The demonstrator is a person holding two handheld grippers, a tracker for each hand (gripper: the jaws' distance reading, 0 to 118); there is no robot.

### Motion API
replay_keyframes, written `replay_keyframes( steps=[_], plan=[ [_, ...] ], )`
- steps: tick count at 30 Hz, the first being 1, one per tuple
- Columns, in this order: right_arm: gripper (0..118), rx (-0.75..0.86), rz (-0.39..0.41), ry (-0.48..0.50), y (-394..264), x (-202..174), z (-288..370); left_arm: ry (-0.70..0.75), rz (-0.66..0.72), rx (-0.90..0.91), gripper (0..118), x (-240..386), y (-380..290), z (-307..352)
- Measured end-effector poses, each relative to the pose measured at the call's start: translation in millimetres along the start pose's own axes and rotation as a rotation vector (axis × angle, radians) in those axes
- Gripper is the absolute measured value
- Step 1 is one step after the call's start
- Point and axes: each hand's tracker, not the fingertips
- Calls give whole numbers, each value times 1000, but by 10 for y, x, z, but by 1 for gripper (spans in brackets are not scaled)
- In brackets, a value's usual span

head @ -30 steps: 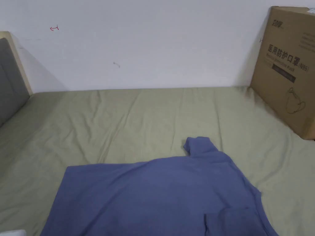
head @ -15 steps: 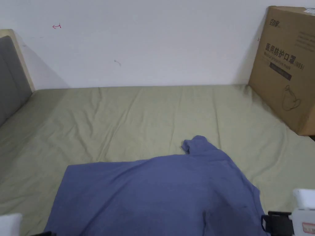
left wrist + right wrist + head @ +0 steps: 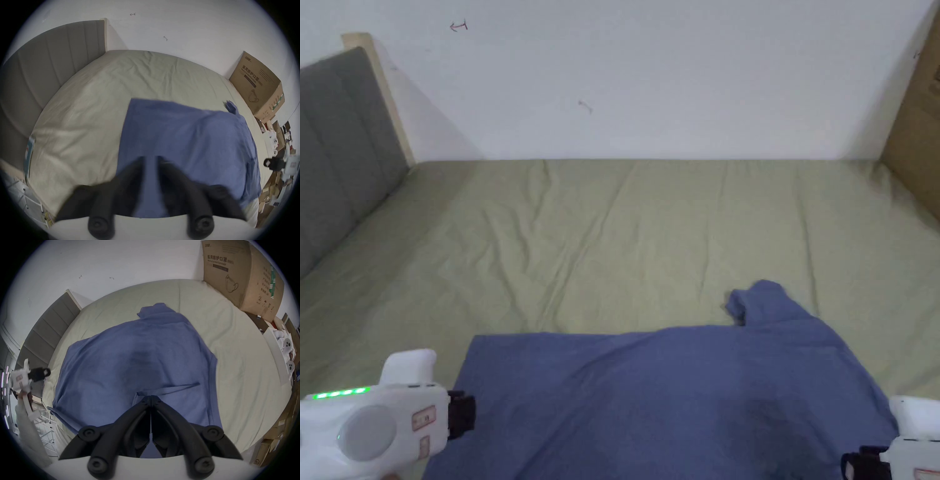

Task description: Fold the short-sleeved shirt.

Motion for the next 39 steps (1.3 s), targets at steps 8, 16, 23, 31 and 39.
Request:
replay_keyframes(
  steps=[8,16,23,31,39],
  plan=[
    [1,-67,-104,47,146,150,-381,45,130,-124,82,-264,1169,-1207],
    [1,-87,-135,6,172,334,-571,157,48,-247,56,-131,1185,-1770],
    [1,-89,-178,5,243,367,-581,199,-45,-252,1,38,1165,-1685],
    [73,-21,-129,58,1268,638,-700,129,-27,-177,1,30,1185,-1247],
    [79,-93,20,-107,2475,815,-1579,96,-22,-122,1,18,1244,-1065]
  ],
)
